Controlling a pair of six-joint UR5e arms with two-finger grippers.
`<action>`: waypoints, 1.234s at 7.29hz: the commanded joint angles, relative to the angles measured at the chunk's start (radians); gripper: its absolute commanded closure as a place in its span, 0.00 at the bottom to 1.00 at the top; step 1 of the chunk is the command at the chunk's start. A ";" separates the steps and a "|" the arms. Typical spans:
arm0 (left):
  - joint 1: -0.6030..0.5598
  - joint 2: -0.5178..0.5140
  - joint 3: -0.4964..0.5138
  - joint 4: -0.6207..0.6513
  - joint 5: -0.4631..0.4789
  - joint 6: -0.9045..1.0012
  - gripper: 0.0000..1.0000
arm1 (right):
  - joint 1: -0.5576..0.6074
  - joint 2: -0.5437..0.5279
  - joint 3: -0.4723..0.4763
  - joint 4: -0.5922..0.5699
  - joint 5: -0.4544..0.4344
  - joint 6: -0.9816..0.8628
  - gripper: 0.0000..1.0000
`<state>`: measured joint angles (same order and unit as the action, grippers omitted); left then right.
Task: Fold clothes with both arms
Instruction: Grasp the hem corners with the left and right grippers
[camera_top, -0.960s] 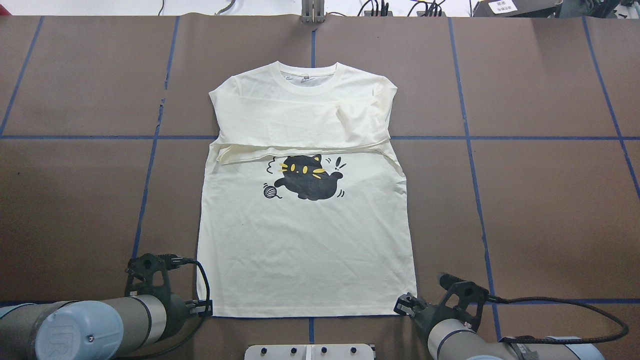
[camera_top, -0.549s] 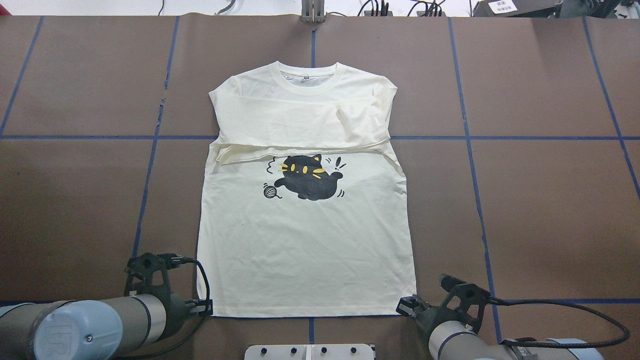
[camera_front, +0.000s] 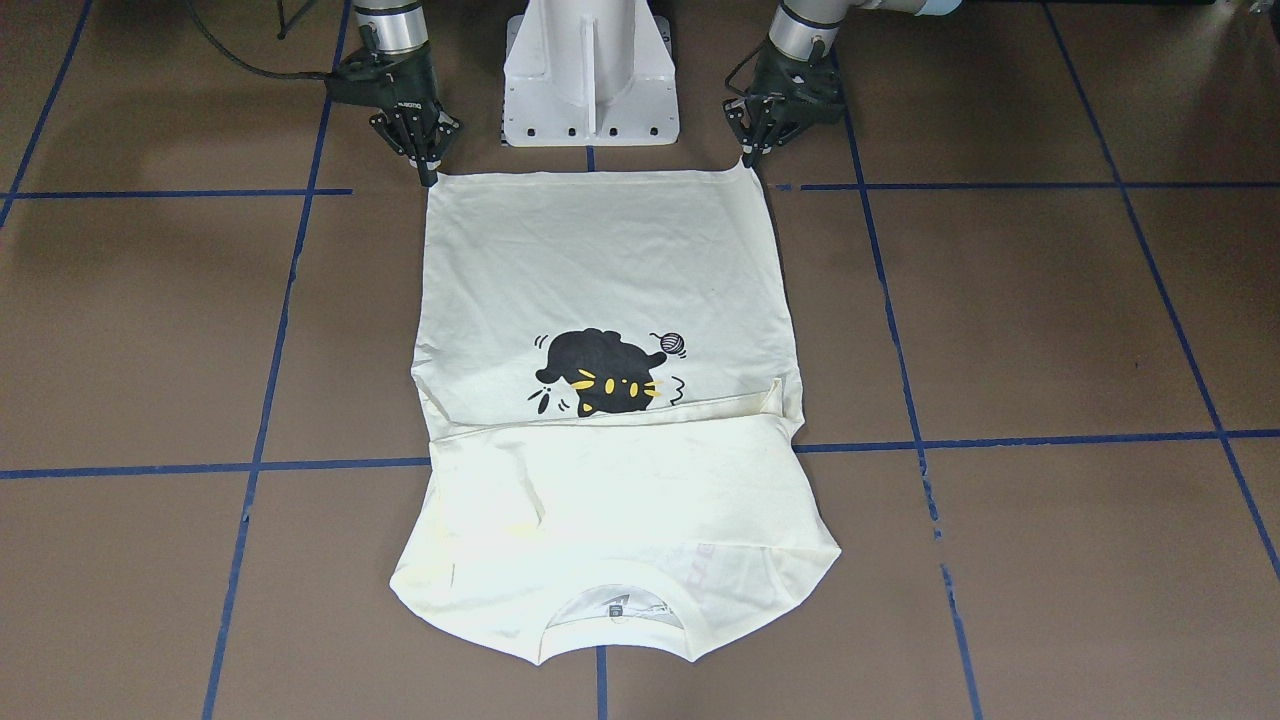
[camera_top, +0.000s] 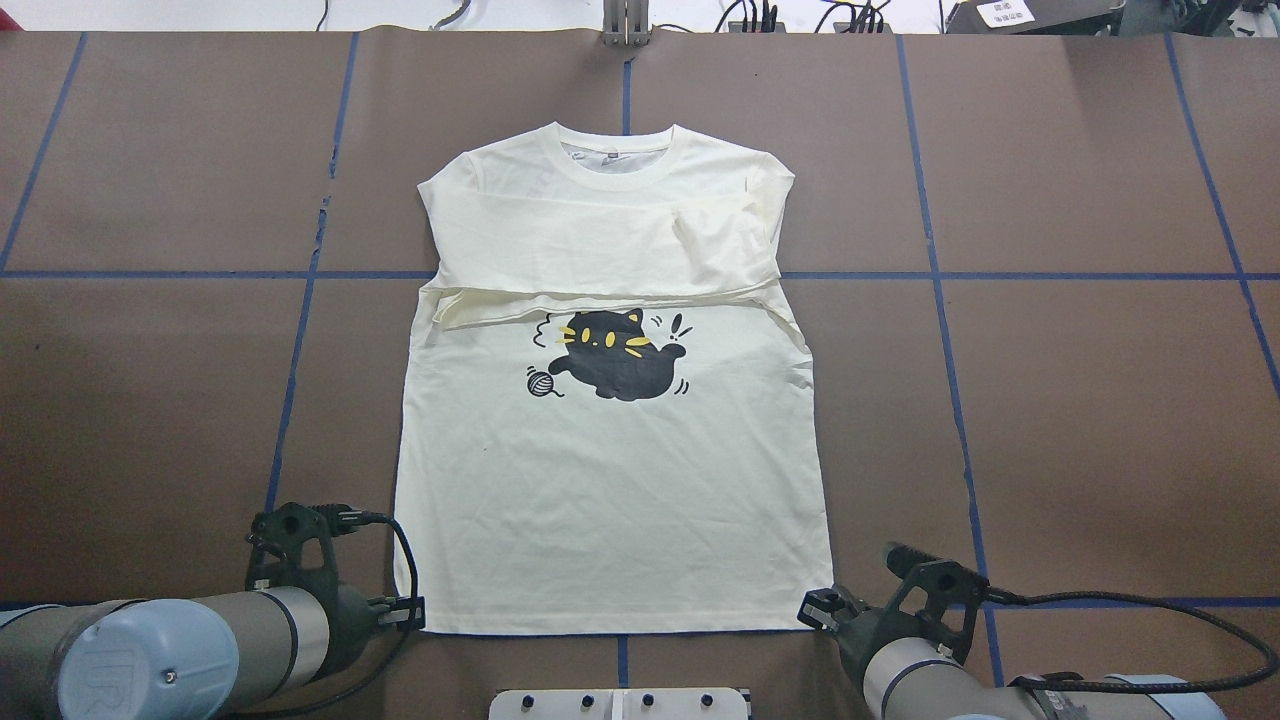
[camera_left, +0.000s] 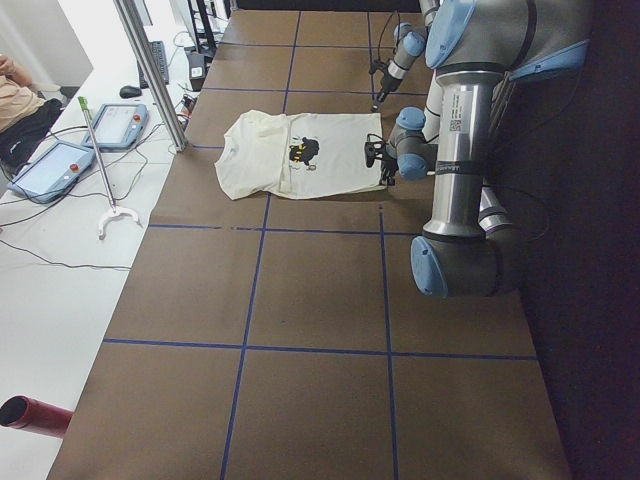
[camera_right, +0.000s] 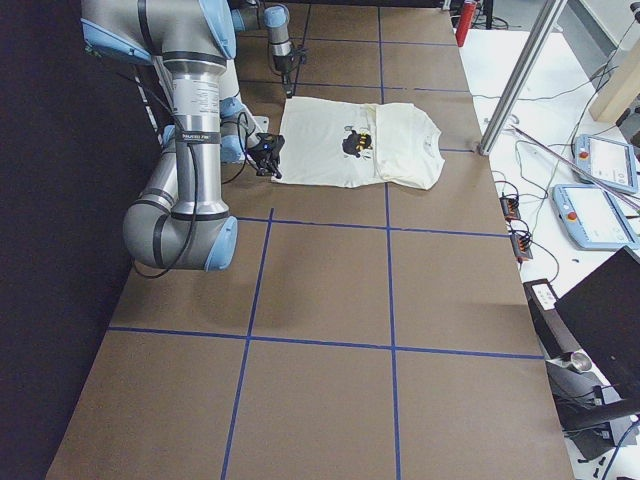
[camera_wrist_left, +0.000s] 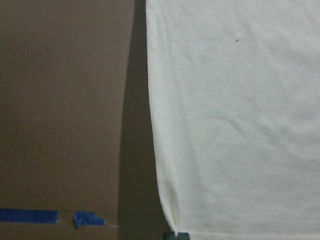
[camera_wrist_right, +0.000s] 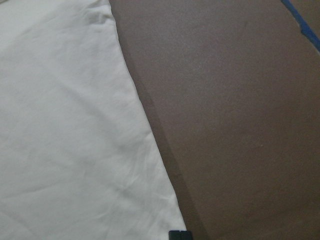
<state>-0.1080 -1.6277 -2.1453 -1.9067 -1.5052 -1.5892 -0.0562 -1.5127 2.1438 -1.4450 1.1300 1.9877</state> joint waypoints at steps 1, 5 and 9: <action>0.002 0.000 0.001 0.000 0.000 0.000 1.00 | -0.008 -0.001 0.007 -0.049 0.002 -0.001 0.40; 0.002 0.003 0.002 0.000 0.000 0.000 1.00 | -0.037 0.011 -0.027 -0.048 -0.002 0.002 0.47; 0.002 0.003 0.001 0.000 0.002 -0.002 1.00 | -0.047 0.035 -0.032 -0.046 -0.010 0.013 0.88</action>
<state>-0.1058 -1.6233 -2.1438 -1.9068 -1.5045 -1.5895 -0.1007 -1.4952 2.1151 -1.4916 1.1220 1.9980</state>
